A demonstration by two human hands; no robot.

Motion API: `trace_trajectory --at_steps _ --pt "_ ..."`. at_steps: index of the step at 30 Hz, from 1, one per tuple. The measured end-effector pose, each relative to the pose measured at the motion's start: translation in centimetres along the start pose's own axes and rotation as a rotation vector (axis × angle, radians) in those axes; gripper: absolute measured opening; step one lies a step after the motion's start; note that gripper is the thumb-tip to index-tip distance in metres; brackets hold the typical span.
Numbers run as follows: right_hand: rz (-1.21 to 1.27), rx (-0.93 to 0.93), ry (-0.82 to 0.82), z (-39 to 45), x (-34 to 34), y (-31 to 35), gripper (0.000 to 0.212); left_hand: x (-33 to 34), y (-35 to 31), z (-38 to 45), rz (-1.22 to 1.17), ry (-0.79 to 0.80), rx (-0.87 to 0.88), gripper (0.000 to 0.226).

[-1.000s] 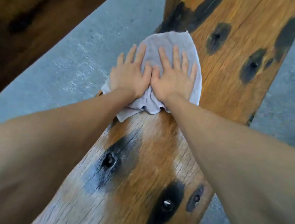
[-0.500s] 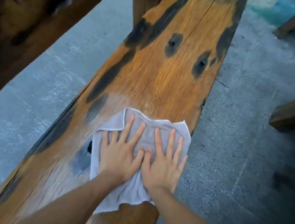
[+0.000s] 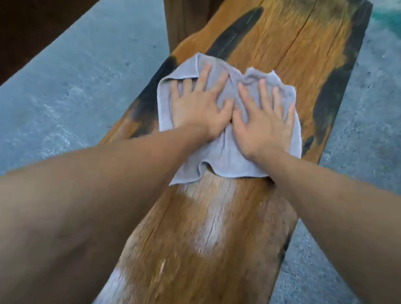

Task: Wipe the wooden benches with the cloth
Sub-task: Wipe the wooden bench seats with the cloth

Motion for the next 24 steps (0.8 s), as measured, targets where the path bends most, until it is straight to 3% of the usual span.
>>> trace_trajectory --at_steps 3,6,9,15,18,24 --pt "0.022 0.081 -0.004 4.9 -0.3 0.2 0.061 -0.3 -0.6 5.7 0.011 0.014 0.009 0.068" --pt "0.057 0.085 0.029 4.4 -1.0 0.6 0.058 -0.7 -0.4 5.4 0.006 0.013 -0.005 0.067" --pt "0.073 0.109 0.033 0.0 -1.0 1.1 0.057 -0.5 0.1 0.2 -0.006 -0.004 -0.045 0.066" --pt "0.12 0.339 0.0 -19.7 1.6 2.4 0.055 1.1 -0.8 -17.8 -0.059 0.057 -0.026 0.064" --pt "0.104 0.375 0.041 -25.5 2.9 1.9 0.057 2.3 -0.9 -25.0 -0.1 0.051 -0.065 0.06" --pt "0.082 0.307 0.068 -23.8 3.3 1.0 0.061 2.4 -0.2 -22.3 -0.027 0.072 -0.006 0.065"
Point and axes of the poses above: each hand's wrist, its own z-axis towards the middle knuckle, its own x-axis out of the palm, y = z × x, the point moved 3 cm from there along z, towards the middle knuckle, and after that the axes turned 3 degrees about y, right-handed, at the moved point
